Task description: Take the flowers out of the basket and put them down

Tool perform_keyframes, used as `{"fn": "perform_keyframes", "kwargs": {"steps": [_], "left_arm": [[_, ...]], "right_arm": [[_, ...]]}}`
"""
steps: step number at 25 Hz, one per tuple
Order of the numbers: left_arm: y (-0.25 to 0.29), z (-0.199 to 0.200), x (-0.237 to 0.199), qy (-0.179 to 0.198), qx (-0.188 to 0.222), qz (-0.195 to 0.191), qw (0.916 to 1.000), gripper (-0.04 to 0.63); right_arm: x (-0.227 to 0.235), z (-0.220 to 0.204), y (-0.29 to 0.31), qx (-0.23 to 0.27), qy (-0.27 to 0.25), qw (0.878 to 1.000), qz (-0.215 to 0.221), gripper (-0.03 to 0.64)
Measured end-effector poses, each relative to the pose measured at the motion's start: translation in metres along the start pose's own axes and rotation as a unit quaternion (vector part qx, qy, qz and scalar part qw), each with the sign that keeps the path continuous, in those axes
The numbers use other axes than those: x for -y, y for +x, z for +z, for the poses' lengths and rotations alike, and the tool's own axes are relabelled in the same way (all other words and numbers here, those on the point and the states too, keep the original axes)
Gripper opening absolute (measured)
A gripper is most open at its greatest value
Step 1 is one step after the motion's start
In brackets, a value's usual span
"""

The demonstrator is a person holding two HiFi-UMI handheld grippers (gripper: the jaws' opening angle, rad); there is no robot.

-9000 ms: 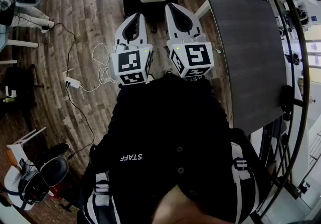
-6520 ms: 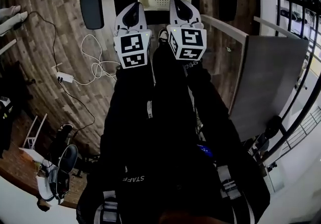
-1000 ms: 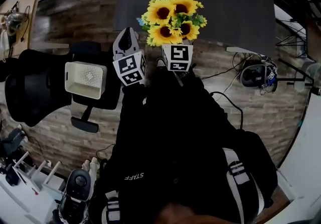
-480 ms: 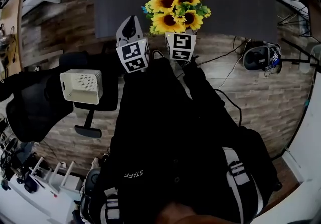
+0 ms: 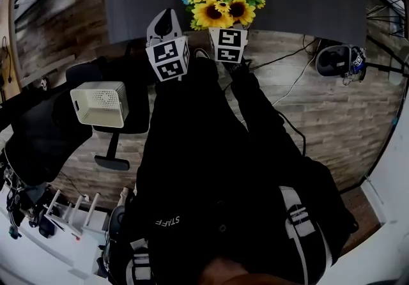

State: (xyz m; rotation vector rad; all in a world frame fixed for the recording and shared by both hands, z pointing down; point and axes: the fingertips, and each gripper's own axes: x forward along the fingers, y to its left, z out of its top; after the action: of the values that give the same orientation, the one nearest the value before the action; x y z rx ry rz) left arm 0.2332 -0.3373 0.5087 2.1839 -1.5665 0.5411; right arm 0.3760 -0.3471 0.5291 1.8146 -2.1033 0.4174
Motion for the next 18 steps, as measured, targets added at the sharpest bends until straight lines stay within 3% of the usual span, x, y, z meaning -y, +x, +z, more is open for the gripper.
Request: {"fn": "perform_keyframes", "kwargs": {"steps": [11,18], "left_arm": [[0.014,-0.021,-0.013,-0.002,-0.031,0.011,0.9995,0.001],[0.016,-0.027,-0.016,-0.006,-0.037,0.014,0.9992,0.002]], "right_arm": [[-0.003,-0.045,0.041,-0.052,-0.014,0.998,0.034,0.525],[-0.004,-0.047,0.046,-0.034,-0.013,0.998,0.053,0.526]]}}
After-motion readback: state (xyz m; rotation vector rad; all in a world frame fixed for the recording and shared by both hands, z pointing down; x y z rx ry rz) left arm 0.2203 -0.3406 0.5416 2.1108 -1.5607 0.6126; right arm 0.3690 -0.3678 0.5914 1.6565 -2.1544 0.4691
